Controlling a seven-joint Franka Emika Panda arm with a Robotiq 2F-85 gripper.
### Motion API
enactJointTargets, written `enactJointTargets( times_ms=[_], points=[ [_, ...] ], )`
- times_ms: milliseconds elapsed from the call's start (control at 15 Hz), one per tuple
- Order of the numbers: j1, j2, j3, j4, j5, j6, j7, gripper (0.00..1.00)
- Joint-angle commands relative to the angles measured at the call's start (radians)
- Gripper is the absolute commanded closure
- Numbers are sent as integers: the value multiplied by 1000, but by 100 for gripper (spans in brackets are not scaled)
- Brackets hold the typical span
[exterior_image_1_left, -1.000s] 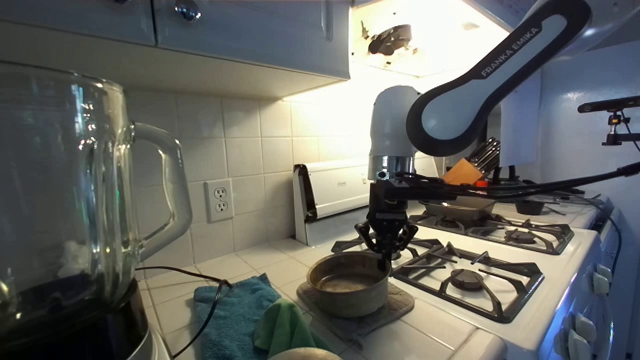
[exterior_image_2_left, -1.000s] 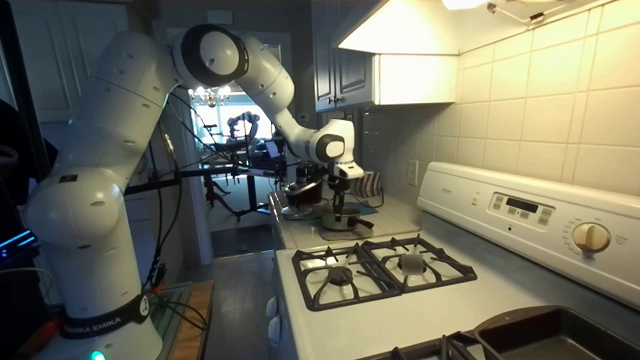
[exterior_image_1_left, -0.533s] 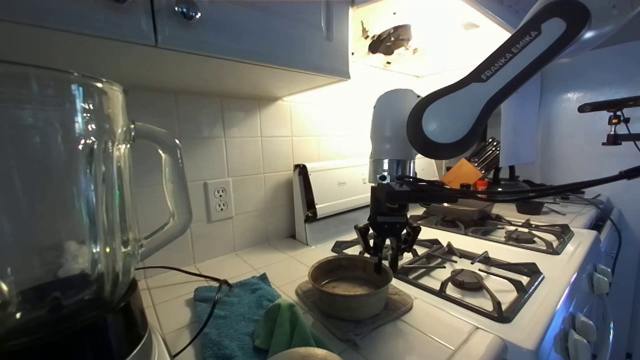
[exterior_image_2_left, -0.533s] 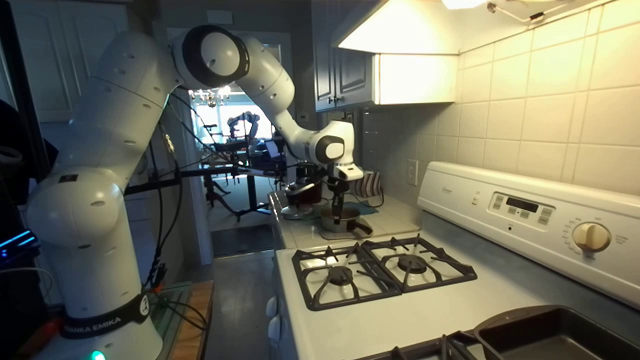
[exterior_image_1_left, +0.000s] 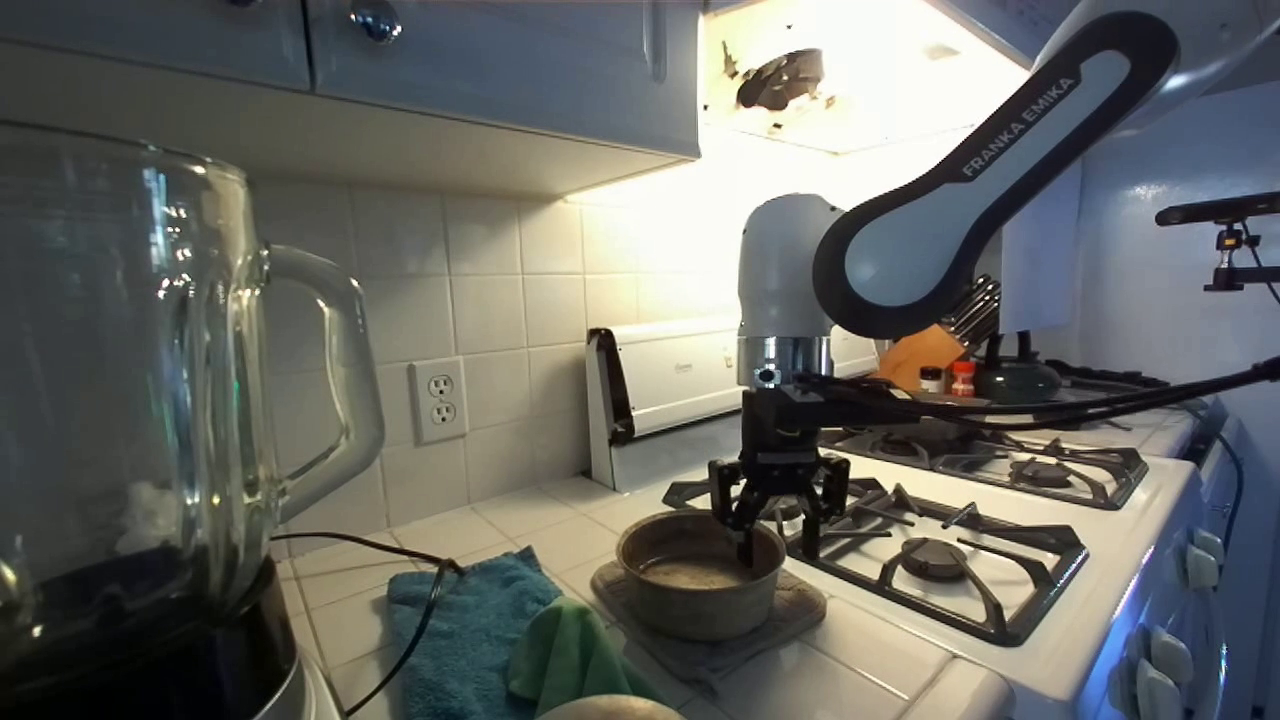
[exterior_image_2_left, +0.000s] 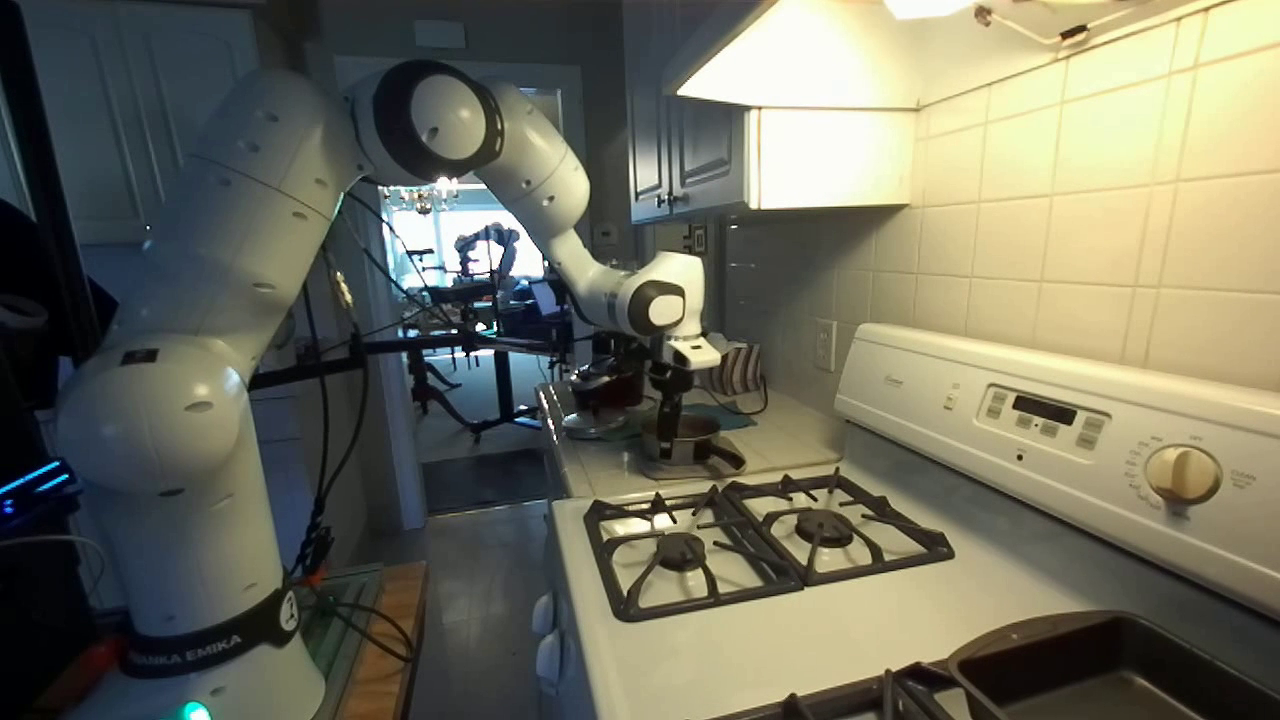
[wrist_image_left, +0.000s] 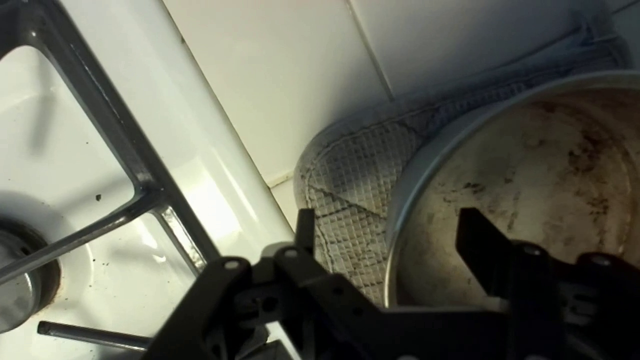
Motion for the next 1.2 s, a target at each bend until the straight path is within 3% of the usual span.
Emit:
enactJointTargets(
  times_ms=[0, 400, 1133],
  points=[
    [7, 8, -1, 7, -10, -9, 12, 57],
    [1, 8, 1, 9, 5, -3, 18, 100],
    [-20, -14, 12, -3, 44, 67, 12, 98]
  ],
)
